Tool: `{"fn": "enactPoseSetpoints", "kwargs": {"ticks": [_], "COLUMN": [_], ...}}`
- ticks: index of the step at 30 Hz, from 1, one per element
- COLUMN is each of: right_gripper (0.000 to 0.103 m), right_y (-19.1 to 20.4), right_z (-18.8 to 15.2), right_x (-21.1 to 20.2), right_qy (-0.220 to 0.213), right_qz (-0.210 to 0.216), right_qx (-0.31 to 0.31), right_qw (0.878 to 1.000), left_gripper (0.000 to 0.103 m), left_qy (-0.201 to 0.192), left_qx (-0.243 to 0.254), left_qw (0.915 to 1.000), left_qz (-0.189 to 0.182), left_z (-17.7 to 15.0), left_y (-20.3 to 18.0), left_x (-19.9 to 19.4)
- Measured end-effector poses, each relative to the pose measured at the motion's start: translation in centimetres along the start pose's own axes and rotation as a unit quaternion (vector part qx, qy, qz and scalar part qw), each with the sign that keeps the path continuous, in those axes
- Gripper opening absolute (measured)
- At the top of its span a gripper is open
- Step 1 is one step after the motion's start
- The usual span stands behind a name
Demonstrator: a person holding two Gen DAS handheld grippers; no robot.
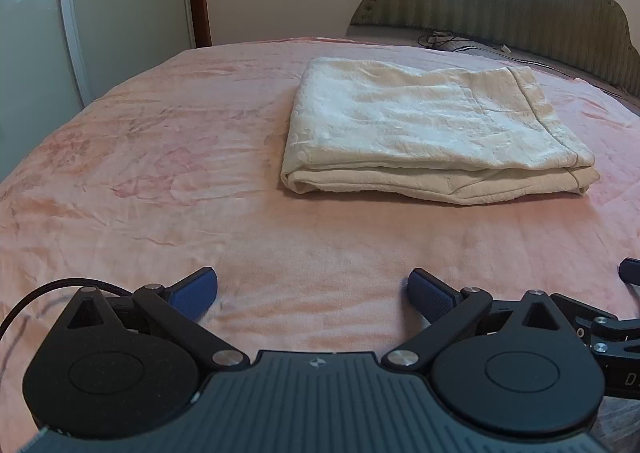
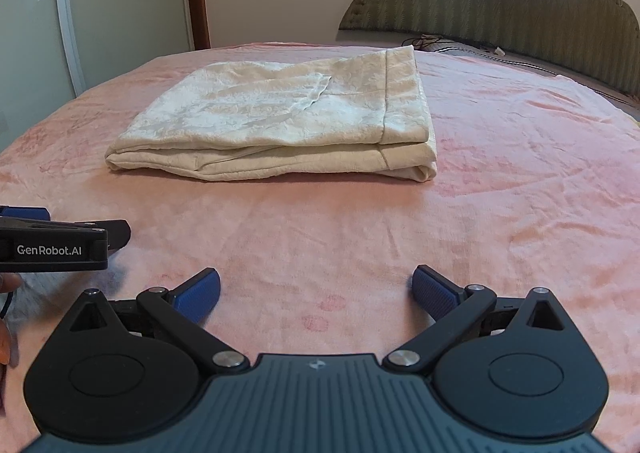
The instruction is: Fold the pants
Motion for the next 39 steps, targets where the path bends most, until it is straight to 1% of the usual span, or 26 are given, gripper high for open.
{"fn": "enactPoseSetpoints", "kwargs": {"ticks": [11, 17, 39], "right_gripper": [0.103, 0.103, 0.103], "right_y": [0.07, 0.12, 0.15], "right_z": [-0.02, 0.00, 0.01], "right_x": [-0.03, 0.00, 0.04], "right_qy": [0.001, 0.002, 0.002], "right_qz": [-0.002, -0.003, -0.003], "right_qx": [-0.003, -0.004, -0.004], "right_qw": [1.000, 1.000, 1.000], "left_gripper": [0.103, 0.103, 0.103], "left_qy": [-0.007, -0.005, -0.007], "left_qx": [0.008, 0.000, -0.002], "left_qw": [0.9999, 0.9999, 0.9999], "left_qz": [-0.004, -0.009, -0.009], "left_z": [0.03, 0.02, -0.03], "left_y": [-0.10, 0.13, 0.19], "left_x": [0.04, 0.18, 0.12]}}
Point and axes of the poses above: each gripper's, at about its wrist camera, not at the fingertips, and x roughly the way its jaws point, y to its left, z to its top, the point moved 1 cm from there along x, roughly the way its jaws point, and after that the axes turned 13 degrees about -x, right-handed, at the moved point
